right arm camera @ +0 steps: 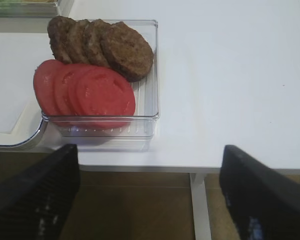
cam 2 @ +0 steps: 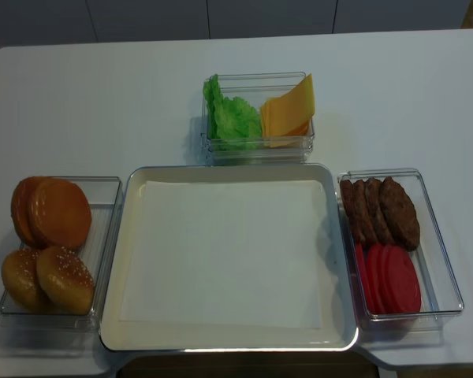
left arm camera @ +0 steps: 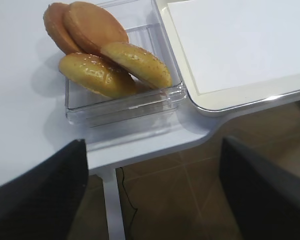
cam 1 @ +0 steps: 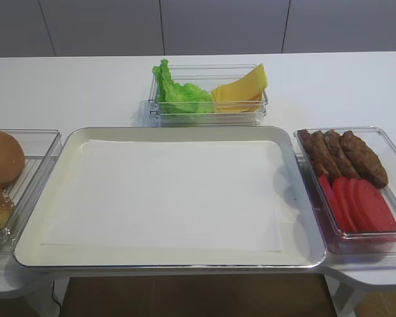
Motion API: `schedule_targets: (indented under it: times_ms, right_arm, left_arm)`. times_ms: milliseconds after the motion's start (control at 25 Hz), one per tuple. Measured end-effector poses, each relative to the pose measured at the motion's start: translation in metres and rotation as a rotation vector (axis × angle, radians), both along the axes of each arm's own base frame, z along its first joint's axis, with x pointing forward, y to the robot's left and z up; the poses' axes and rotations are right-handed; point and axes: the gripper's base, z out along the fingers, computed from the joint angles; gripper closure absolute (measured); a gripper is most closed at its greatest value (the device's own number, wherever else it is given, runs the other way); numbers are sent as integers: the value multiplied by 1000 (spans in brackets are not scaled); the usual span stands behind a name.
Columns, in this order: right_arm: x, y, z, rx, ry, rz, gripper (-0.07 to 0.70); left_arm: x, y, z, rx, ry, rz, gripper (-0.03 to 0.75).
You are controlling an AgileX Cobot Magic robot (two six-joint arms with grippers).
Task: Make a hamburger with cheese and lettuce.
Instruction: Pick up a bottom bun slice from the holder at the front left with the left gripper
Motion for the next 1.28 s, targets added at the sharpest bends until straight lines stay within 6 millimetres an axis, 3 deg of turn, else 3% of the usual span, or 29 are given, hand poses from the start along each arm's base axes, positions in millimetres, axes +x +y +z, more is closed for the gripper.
schedule_targets:
  times_ms: [1280]
  right_arm:
    - [0, 0, 0, 4, 0, -2, -64]
  left_arm:
    - [0, 0, 0, 0, 0, 0, 109]
